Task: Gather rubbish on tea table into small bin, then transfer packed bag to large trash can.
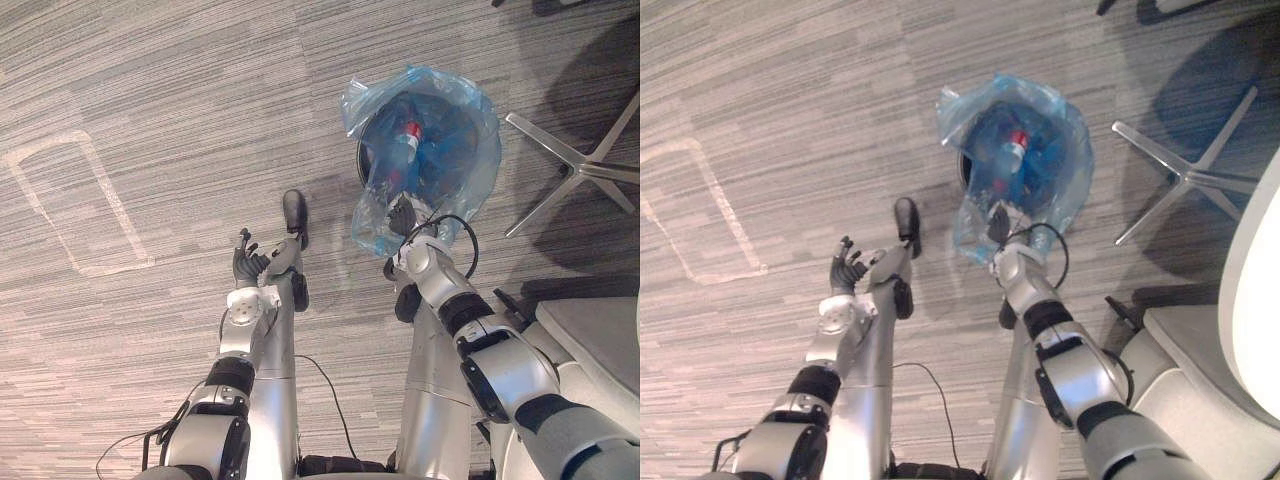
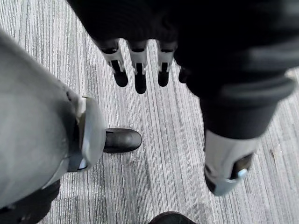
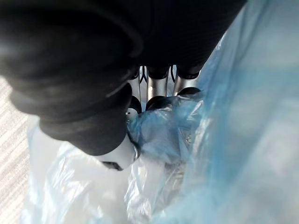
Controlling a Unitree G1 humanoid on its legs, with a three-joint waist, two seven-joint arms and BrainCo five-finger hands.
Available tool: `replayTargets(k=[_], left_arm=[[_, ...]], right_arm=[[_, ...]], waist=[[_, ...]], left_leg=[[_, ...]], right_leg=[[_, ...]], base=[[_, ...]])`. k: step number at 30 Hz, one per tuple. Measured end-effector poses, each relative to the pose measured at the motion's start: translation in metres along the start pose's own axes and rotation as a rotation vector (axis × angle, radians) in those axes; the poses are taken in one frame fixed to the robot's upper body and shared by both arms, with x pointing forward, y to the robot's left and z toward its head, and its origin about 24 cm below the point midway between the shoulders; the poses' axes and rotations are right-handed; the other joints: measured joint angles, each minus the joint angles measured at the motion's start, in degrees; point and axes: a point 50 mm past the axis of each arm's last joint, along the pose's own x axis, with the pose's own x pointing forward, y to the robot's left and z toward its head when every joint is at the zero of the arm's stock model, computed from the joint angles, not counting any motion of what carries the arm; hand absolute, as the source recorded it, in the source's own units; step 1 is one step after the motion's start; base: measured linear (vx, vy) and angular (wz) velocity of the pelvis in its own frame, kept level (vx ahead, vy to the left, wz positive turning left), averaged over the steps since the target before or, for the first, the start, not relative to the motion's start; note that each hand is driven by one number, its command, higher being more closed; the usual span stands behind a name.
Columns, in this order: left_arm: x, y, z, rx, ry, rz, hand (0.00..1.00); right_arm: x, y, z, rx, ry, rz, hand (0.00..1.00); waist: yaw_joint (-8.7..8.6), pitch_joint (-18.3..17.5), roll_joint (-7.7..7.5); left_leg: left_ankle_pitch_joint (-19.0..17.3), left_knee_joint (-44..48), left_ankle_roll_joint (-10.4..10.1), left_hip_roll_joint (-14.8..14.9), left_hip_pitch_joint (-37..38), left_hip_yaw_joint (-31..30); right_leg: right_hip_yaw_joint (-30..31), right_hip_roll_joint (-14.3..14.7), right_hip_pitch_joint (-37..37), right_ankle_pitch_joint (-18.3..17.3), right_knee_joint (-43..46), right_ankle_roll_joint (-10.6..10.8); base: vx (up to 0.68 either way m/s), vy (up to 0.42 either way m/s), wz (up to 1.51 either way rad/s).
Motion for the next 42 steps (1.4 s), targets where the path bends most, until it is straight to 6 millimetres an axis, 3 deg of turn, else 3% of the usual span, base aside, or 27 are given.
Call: replayTargets(k=[9,16,22,26,29,31,34,42], left_arm=[[-0.004,0.001,-0.007,0.011,0.027,-0.006,0.0],[-0.02,0.013,-0.036,0.061,0.127,-0.008,0.0],[-0.04,0.022,-0.069,0.132,0.247,-0.022,0.0],[-0.067,0.037,-0.105,0.207,0.39,-0.021,0.0],[-0.087,0.051,-0.128,0.271,0.497,-0.03,0.0],[-0.1,0.063,-0.143,0.3,0.577,-0.012,0.0],[-0.113,0.076,-0.153,0.327,0.64,0.003,0.0],[-0.122,0.079,-0.154,0.372,0.627,-0.045,0.0]], right_arm=[[-0.012,0.002,0.004,0.058,-0.047,-0.027,1.0],[-0.047,0.022,-0.004,0.169,-0.045,0.008,1.0],[-0.08,0.044,-0.006,0.279,-0.031,0.078,1.0],[-0.108,0.065,-0.005,0.377,-0.014,0.157,1.0],[-0.119,0.076,-0.006,0.403,0.0,0.214,1.0],[-0.122,0.078,-0.006,0.418,0.0,0.239,1.0],[-0.124,0.08,-0.01,0.435,0.013,0.265,1.0],[-0.128,0.076,-0.021,0.449,0.029,0.297,1.0]], waist=[[0.1,-0.08,0.04],[-0.03,-0.68,-0.21],[-0.59,-4.56,-1.86],[-1.01,-10.27,-4.44],[-1.38,-13.47,-5.45],[-1.92,-15.53,-5.42],[-2.3,-15.89,-5.42],[-2.71,-20.67,-4.75]], left_leg=[[-0.87,0.01,-0.26,0.96,6.17,0.27],[-2.07,-2.03,-0.26,1.59,18.12,1.41],[-3.01,-4.77,-0.96,1.7,28.29,1.56],[-3.48,-8.86,-1.68,1.73,36.48,1.97],[-2.66,-13.12,-2.56,1.68,41.86,2.93],[-2.05,-15.42,-3.04,1.59,44.4,3.4],[-1.62,-17.82,-3.15,1.41,48.96,4.67],[1.45,-27.7,-3.52,-0.04,58.38,6.14]], right_leg=[[0.0,1.04,6.83,0.25,-2.29,-0.08],[-0.34,1.92,19.46,0.46,-6.56,0.22],[-1.42,2.32,30.58,0.27,-11.24,0.45],[-1.41,3.18,38.67,0.26,-16.41,0.72],[-0.22,4.17,43.5,1.45,-21.1,1.24],[0.24,4.79,46.15,2.97,-24.8,1.41],[1.19,5.34,50.71,4.68,-28.67,1.64],[2.68,5.57,57.18,6.4,-34.45,2.2]], base=[[-0.04,-0.025,-0.07],[0.02,-0.028,-0.05],[0.08,-0.023,0.0],[0.11,-0.039,-0.05],[0.11,-0.018,-0.15],[0.13,0.006,-0.22],[0.11,0.021,-0.21],[0.06,0.008,-0.11]])
